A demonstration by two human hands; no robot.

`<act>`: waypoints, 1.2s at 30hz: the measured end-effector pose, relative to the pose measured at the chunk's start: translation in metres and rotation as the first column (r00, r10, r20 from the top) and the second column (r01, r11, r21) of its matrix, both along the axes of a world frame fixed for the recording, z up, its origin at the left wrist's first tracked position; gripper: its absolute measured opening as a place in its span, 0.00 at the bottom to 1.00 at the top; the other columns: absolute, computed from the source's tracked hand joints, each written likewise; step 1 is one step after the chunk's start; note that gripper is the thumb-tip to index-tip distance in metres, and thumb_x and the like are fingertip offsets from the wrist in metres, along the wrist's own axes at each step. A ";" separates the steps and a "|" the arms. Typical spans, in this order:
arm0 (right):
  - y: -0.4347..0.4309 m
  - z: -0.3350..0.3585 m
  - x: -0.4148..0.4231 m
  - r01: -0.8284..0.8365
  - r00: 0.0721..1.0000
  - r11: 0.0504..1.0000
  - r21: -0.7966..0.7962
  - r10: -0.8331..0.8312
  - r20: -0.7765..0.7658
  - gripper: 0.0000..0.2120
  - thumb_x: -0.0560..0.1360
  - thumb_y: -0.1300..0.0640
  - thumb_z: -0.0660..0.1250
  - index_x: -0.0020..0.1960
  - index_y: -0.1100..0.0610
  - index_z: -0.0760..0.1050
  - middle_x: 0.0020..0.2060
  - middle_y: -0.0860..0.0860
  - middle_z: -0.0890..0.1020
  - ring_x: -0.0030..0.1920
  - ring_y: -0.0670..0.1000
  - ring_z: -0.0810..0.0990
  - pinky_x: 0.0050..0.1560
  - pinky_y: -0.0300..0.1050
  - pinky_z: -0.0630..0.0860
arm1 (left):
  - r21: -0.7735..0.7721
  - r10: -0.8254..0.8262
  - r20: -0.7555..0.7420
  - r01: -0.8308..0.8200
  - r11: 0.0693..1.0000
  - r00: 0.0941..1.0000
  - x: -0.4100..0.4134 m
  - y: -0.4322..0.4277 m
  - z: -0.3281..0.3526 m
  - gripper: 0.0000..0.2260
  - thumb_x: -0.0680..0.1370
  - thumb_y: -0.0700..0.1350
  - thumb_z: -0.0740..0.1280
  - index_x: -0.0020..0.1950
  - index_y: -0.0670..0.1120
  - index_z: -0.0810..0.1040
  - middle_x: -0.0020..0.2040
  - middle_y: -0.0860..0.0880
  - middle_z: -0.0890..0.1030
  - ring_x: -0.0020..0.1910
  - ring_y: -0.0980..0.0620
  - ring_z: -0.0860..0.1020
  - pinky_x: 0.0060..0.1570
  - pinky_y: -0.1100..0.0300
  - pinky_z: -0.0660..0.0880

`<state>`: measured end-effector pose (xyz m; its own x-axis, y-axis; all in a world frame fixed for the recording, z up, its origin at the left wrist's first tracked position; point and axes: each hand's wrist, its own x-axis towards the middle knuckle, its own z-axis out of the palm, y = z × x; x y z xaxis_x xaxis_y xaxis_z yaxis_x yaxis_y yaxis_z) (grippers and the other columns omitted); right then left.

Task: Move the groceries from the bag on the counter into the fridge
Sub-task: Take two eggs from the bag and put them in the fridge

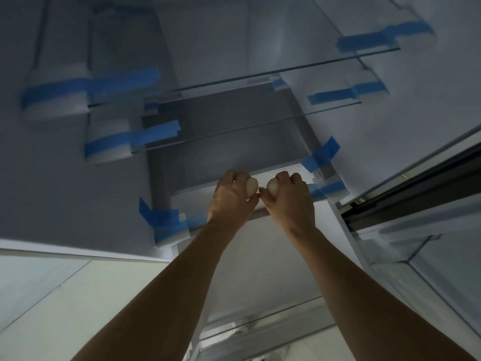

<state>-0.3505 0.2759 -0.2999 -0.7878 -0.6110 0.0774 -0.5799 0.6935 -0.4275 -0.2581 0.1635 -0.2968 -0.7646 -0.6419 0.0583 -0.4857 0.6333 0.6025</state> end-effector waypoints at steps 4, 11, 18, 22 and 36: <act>0.003 0.003 -0.003 -0.008 0.995 0.997 -0.072 0.015 0.098 0.23 0.73 0.44 0.75 0.57 0.62 0.78 0.53 0.58 0.79 0.47 0.55 0.80 0.45 0.45 0.78 | 0.050 0.064 -0.004 -0.063 0.997 0.998 0.010 0.002 0.006 0.18 0.71 0.47 0.76 0.57 0.41 0.79 0.54 0.42 0.77 0.48 0.42 0.78 0.47 0.57 0.73; 0.043 0.026 0.015 -0.002 0.957 0.941 -0.338 0.100 0.271 0.19 0.68 0.50 0.81 0.51 0.60 0.80 0.46 0.52 0.78 0.43 0.49 0.76 0.41 0.29 0.67 | 0.201 0.157 -0.192 -0.118 0.972 0.969 0.052 0.041 0.035 0.19 0.71 0.54 0.75 0.55 0.44 0.80 0.49 0.49 0.78 0.45 0.54 0.74 0.42 0.67 0.70; 0.105 0.029 0.053 0.081 0.856 0.913 -0.399 0.141 0.497 0.15 0.71 0.51 0.79 0.52 0.53 0.76 0.43 0.44 0.80 0.44 0.36 0.78 0.41 0.27 0.72 | 0.337 0.257 -0.161 -0.192 0.922 0.953 0.099 0.109 0.034 0.15 0.72 0.54 0.75 0.55 0.53 0.76 0.48 0.56 0.76 0.45 0.60 0.75 0.41 0.74 0.70; 0.130 0.016 0.062 0.061 0.858 0.940 -0.336 0.123 0.498 0.18 0.70 0.50 0.80 0.52 0.54 0.75 0.44 0.43 0.80 0.43 0.39 0.79 0.38 0.25 0.71 | 0.418 0.310 -0.120 -0.235 0.878 0.943 0.123 0.134 0.012 0.17 0.69 0.60 0.74 0.54 0.58 0.75 0.49 0.55 0.78 0.44 0.52 0.81 0.40 0.54 0.81; 0.116 -0.051 0.054 -0.107 0.851 0.994 -0.019 0.102 0.515 0.20 0.70 0.49 0.79 0.56 0.57 0.79 0.48 0.52 0.78 0.45 0.54 0.80 0.44 0.47 0.78 | 0.568 0.358 0.162 -0.384 0.728 0.919 0.140 0.115 -0.065 0.20 0.67 0.51 0.80 0.55 0.49 0.79 0.51 0.47 0.79 0.44 0.47 0.81 0.44 0.52 0.81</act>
